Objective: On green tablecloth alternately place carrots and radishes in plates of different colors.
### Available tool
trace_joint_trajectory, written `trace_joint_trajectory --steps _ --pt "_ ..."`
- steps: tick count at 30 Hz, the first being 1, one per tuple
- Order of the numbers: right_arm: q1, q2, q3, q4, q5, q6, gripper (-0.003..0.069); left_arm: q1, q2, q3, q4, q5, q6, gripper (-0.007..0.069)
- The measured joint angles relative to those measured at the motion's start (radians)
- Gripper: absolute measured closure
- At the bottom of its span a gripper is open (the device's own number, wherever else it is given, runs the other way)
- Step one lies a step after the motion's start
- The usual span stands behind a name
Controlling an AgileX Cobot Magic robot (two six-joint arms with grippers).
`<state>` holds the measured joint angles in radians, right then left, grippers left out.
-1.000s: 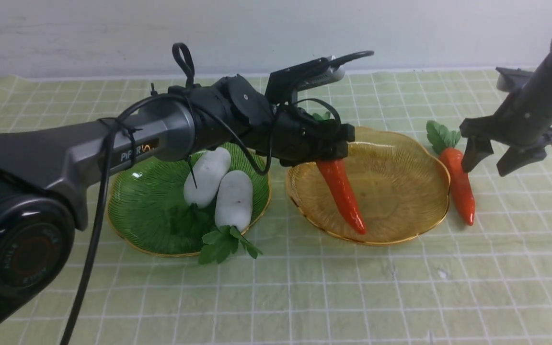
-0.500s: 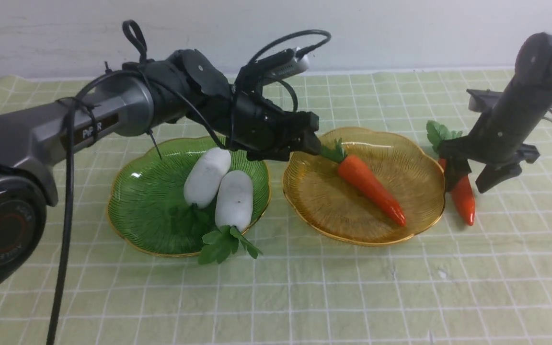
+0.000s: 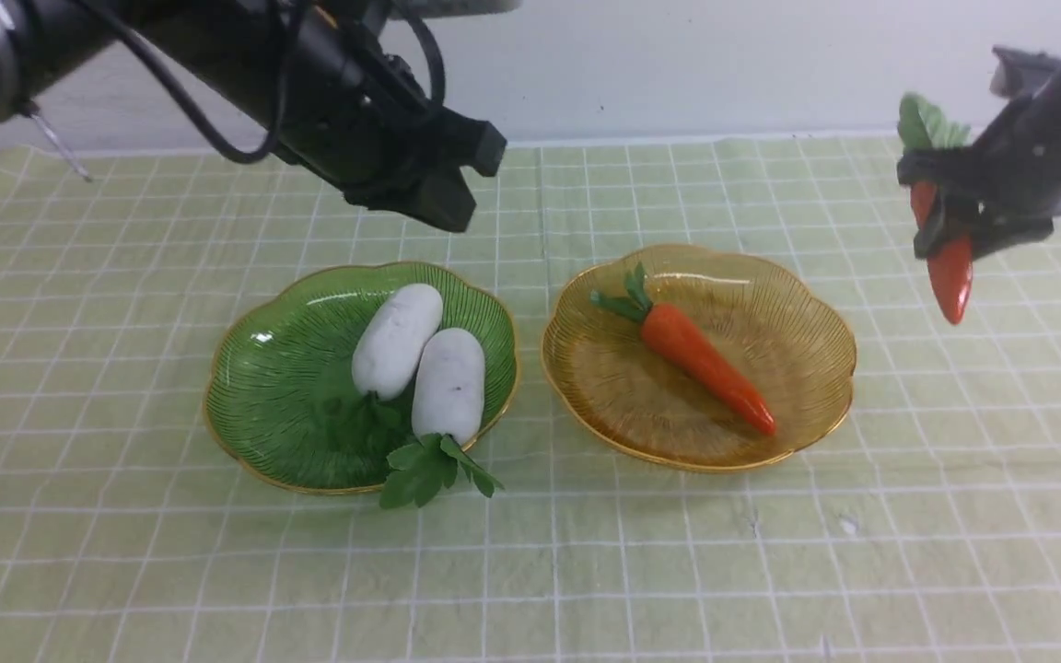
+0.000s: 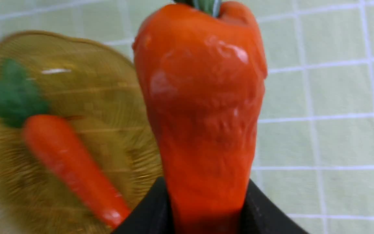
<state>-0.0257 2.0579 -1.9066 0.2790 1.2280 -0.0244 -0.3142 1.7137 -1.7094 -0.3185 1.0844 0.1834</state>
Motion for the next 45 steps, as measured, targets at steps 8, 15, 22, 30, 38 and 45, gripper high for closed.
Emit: trace_joint_trajectory --steps 8,15,22,30,38,45 --pt "0.152 0.074 0.0 0.047 0.008 -0.125 0.0424 0.0 -0.274 0.242 0.077 0.009 -0.023 0.0632" --pt "0.211 0.125 0.002 -0.03 0.008 -0.079 0.0158 0.001 -0.461 0.426 0.135 -0.012 -0.048 0.0632" --pt "0.212 -0.066 0.06 -0.094 0.008 -0.041 0.0085 0.001 -0.558 0.461 0.191 -0.011 -0.127 0.0632" --pt "0.212 -0.662 0.295 -0.188 0.008 -0.034 0.0373 0.001 -0.691 0.53 0.202 0.01 -0.154 0.0632" --pt "0.212 -1.475 0.912 -0.135 -0.647 -0.015 0.0662 0.001 -0.852 0.711 0.202 -0.062 -0.193 0.0632" --pt "0.212 -1.992 1.34 -0.103 -1.034 -0.061 0.0671 0.001 -0.948 0.823 0.202 -0.127 -0.2 0.0632"
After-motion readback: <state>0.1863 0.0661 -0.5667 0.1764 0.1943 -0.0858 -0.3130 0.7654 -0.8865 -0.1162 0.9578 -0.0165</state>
